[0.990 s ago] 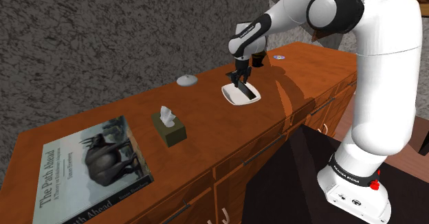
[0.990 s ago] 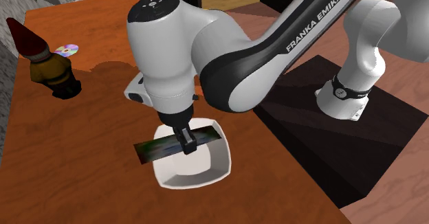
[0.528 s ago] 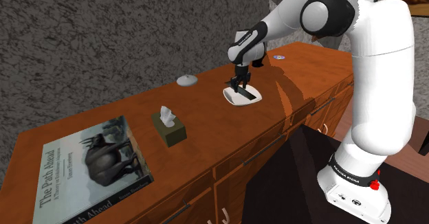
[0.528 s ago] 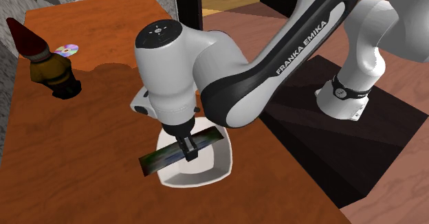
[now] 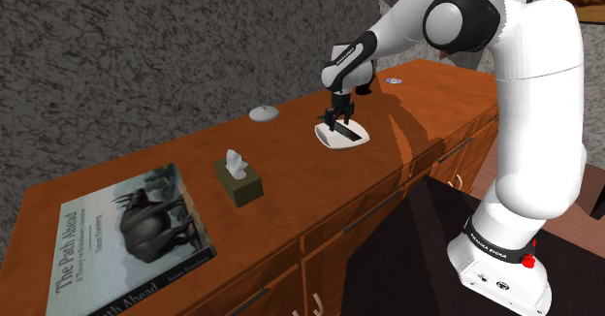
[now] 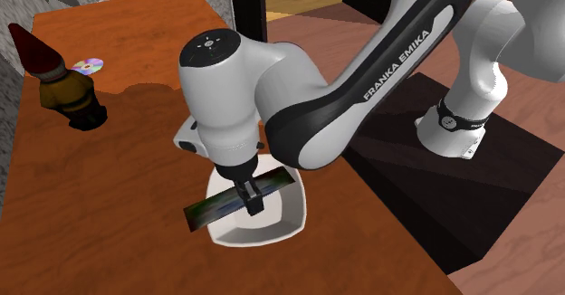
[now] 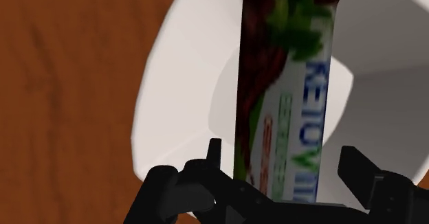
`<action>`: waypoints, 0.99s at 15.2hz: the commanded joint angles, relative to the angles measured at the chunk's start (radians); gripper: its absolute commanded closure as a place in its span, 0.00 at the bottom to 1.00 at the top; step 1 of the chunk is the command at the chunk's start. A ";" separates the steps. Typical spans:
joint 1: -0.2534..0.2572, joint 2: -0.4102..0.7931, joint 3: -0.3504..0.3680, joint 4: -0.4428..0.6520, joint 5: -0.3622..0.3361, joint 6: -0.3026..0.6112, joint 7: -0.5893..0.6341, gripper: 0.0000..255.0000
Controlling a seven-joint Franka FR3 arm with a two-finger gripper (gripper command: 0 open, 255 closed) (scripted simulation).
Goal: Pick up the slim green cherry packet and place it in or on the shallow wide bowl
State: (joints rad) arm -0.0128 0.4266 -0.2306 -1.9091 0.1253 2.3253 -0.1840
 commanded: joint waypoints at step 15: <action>0.008 -0.073 -0.012 0.029 -0.024 -0.102 0.015 0.00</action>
State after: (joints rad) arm -0.0043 0.3540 -0.2428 -1.8804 0.1009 2.2239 -0.1691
